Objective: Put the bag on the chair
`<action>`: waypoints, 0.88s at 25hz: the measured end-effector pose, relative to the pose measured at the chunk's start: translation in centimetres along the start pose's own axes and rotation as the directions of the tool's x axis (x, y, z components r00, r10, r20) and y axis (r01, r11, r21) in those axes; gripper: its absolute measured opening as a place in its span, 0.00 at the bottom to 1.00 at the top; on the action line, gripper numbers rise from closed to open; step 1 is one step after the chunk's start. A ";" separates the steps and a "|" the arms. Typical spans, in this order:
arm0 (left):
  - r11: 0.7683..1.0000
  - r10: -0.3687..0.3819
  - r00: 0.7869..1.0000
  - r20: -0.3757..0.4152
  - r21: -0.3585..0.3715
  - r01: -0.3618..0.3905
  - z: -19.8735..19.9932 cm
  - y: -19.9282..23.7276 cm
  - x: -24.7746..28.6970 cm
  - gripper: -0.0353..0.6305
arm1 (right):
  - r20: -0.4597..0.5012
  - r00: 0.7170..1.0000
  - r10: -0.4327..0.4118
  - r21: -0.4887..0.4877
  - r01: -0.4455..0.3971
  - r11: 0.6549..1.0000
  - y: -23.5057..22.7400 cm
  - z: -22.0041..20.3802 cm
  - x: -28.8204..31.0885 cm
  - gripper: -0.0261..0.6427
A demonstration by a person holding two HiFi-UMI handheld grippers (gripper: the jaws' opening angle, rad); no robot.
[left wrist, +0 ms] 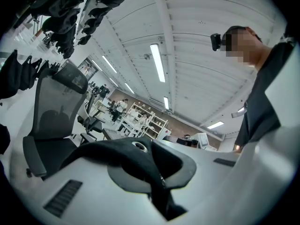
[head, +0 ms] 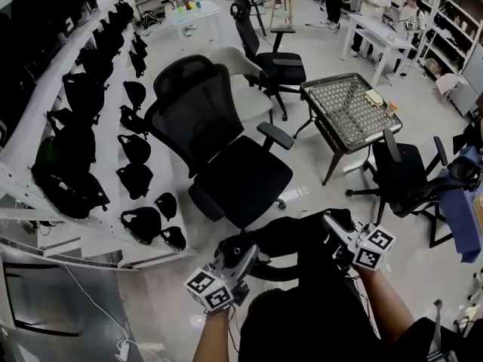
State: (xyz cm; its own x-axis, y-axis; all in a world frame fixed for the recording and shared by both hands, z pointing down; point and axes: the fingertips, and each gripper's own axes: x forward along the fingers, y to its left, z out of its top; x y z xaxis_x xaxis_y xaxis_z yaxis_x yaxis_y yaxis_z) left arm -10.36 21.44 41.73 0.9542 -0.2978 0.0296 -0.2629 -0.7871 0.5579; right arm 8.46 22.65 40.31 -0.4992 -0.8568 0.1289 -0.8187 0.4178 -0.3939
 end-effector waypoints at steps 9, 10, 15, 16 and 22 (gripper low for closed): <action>0.993 0.117 0.992 0.041 -0.013 -0.116 2.0 4.2 2.9 0.09 | -0.040 0.993 0.111 0.013 -0.111 0.994 -4.8 1.6 5.7 0.04; 0.992 0.127 0.991 0.046 -0.024 -0.126 2.3 4.8 3.4 0.09 | -0.044 0.991 0.124 0.016 -0.123 0.992 -5.6 1.9 6.5 0.04; 0.980 0.187 0.980 0.062 -0.074 -0.182 3.7 8.1 6.3 0.09 | -0.073 0.980 0.183 0.024 -0.182 0.983 -9.5 3.8 10.5 0.04; 0.977 0.202 0.977 0.071 -0.083 -0.196 4.0 8.8 6.8 0.09 | -0.082 0.978 0.194 0.023 -0.192 0.981 -10.2 4.1 11.4 0.04; 0.960 0.274 0.954 0.121 -0.090 -0.264 6.2 13.7 10.6 0.09 | -0.138 0.951 0.275 0.005 -0.277 0.961 -14.5 6.0 16.1 0.04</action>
State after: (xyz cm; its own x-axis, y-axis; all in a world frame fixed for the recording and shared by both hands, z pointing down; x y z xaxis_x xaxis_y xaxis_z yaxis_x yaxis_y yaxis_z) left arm -4.75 4.15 44.50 0.8213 -0.5648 0.0805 -0.4913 -0.6285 0.6030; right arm 13.97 0.94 42.64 -0.7393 -0.6586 0.1404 -0.6470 0.6370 -0.4191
